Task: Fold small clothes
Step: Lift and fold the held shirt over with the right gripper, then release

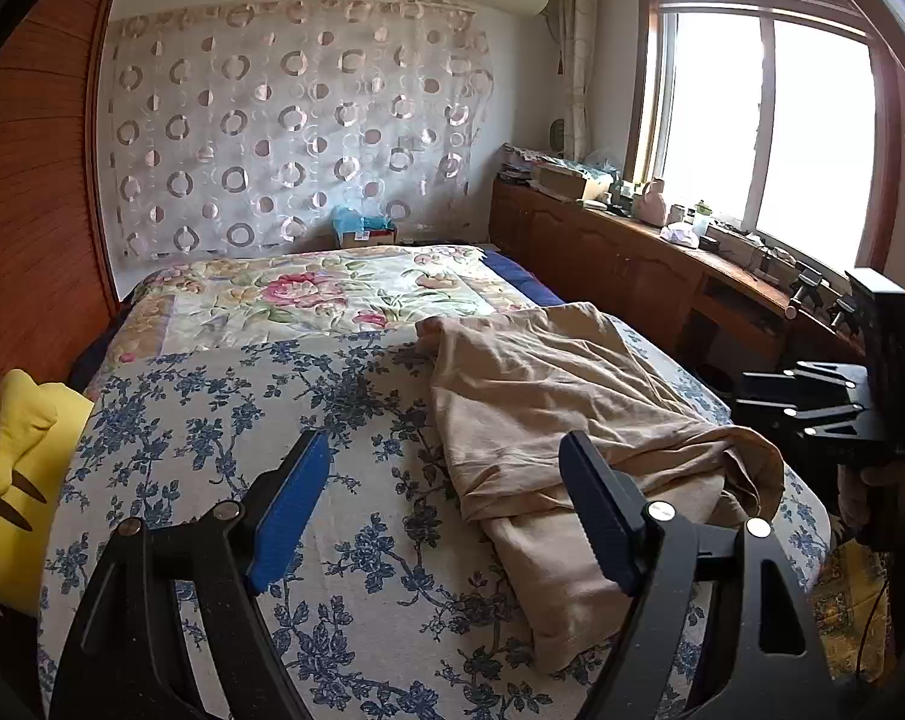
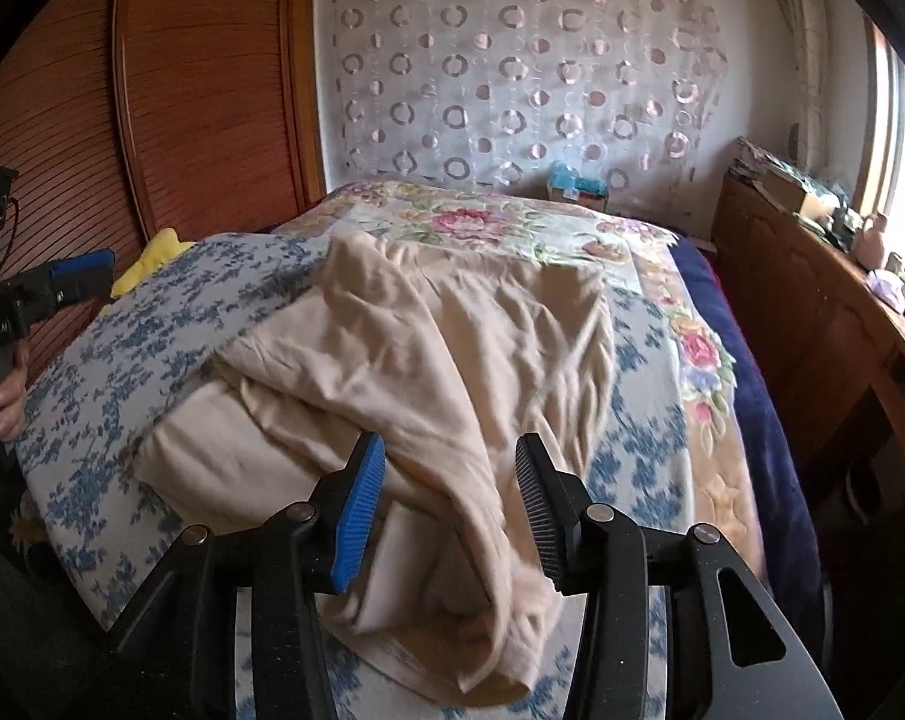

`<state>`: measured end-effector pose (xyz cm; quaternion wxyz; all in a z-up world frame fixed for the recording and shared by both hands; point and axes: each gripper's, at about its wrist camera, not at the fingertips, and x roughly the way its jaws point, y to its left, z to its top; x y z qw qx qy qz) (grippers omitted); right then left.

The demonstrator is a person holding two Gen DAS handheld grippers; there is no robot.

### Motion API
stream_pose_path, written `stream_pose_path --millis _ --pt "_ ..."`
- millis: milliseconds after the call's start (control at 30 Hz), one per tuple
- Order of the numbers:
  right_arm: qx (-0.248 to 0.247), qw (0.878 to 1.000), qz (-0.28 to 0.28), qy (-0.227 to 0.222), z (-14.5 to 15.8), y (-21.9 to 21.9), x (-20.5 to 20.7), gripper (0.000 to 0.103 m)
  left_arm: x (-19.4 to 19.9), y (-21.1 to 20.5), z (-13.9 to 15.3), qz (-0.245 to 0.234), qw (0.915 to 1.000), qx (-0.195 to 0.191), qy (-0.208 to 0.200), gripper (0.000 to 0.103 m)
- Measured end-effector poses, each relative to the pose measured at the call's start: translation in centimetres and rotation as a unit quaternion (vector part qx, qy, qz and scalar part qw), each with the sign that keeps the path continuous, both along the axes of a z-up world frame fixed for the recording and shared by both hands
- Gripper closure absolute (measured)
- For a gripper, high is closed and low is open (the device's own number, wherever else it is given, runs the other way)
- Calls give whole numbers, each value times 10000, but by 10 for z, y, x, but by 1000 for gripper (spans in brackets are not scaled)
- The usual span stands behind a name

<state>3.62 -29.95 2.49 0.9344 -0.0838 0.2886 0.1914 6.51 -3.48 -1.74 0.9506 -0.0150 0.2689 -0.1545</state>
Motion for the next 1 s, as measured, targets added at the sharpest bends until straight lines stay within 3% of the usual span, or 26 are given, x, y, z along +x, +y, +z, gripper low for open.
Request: stream_pose_path --millis 433,800,1000 --pt "-210 9935 1059 367 -2 90 65 56 -6 24 5 282 9995 60 -109 23" --pt "-639 9746 1812 1152 -40 157 108 56 -4 43 0 449 9990 0 -27 23" --pt "-887 9715 1865 1167 -52 178 113 54 -3 43 -3 429 9991 -24 -3 23"
